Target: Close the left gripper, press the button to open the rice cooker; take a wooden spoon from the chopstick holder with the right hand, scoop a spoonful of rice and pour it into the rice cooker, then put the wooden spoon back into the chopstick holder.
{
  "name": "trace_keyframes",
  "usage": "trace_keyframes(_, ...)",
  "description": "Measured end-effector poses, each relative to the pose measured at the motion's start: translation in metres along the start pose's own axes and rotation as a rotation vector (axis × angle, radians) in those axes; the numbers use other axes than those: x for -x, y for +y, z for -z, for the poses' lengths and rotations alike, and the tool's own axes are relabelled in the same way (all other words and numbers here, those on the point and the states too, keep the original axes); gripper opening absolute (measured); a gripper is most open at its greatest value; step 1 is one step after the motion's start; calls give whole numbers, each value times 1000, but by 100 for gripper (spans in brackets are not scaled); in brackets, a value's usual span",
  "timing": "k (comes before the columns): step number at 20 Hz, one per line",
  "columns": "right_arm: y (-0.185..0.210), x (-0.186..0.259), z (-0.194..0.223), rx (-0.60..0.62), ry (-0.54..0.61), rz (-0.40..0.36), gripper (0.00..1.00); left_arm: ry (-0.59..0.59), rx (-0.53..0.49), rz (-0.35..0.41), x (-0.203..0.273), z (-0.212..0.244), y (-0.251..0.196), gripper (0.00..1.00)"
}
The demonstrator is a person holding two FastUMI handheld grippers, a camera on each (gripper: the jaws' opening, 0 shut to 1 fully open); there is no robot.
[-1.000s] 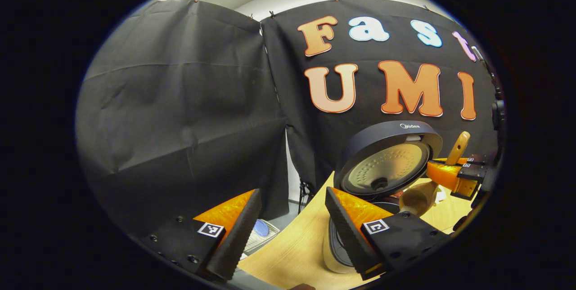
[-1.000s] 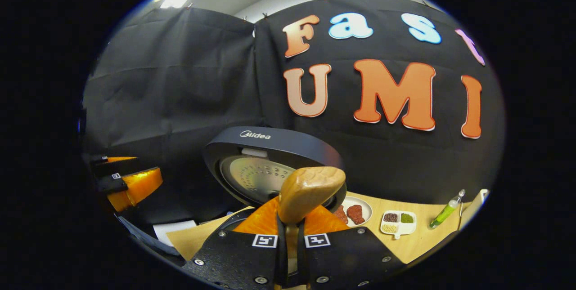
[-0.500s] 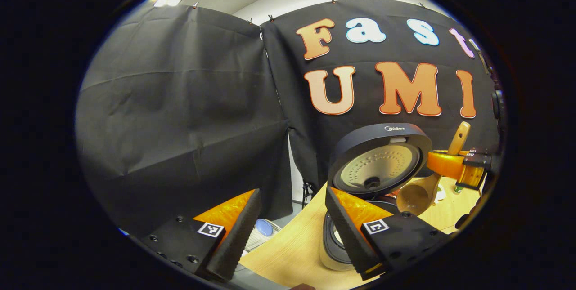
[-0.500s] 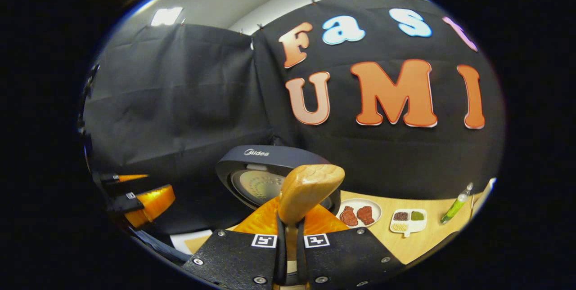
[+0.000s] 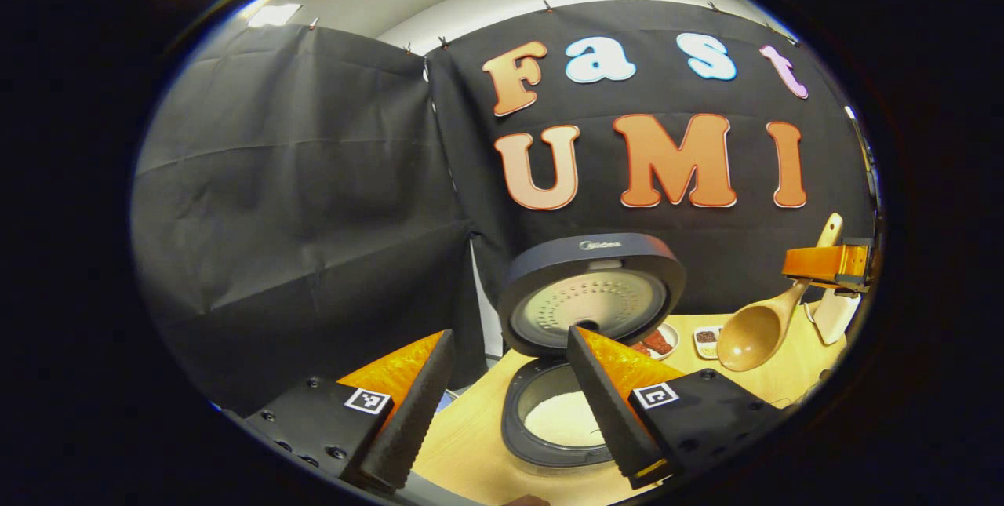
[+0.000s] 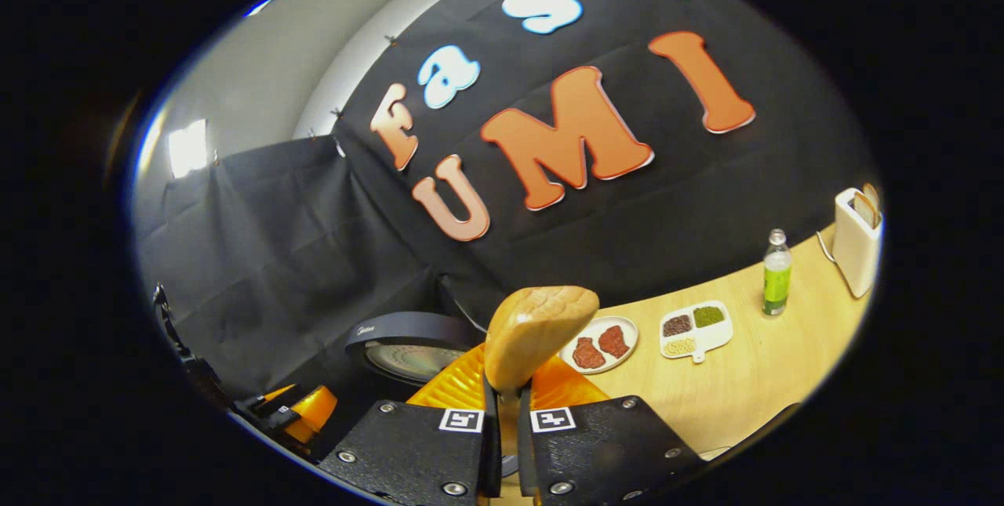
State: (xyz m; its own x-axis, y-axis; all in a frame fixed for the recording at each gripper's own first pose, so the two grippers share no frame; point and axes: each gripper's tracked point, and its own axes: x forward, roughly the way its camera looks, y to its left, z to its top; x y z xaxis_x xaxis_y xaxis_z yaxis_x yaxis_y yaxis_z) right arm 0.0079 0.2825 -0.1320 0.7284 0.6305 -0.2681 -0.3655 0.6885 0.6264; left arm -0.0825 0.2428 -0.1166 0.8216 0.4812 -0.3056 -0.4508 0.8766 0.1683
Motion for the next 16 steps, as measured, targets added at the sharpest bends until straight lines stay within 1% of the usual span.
trace_keyframes(4, -73, 45, -21, -104, -37, 110, 8, 6, -19, 62, -1, -2, -42, 88)
trace_keyframes(7, -132, 83, -29, -132, -65, 224, 7, 5, -39, 110, -3, -6, -73, 88)
trace_keyframes(9, -165, 107, -26, -159, -73, 291, 8, 5, -49, 142, -4, -7, -91, 88)
trace_keyframes(10, -180, 116, -23, -179, -75, 321, 8, 4, -52, 154, -4, -8, -98, 100)
trace_keyframes(13, -222, 144, -10, -256, -70, 389, 8, 7, -65, 181, -6, -11, -115, 100)
trace_keyframes(14, -233, 153, -4, -285, -67, 407, 8, 7, -71, 188, -6, -11, -120, 96)
trace_keyframes(16, -257, 170, 8, -330, -58, 450, 8, 2, -88, 202, -5, -15, -130, 96)
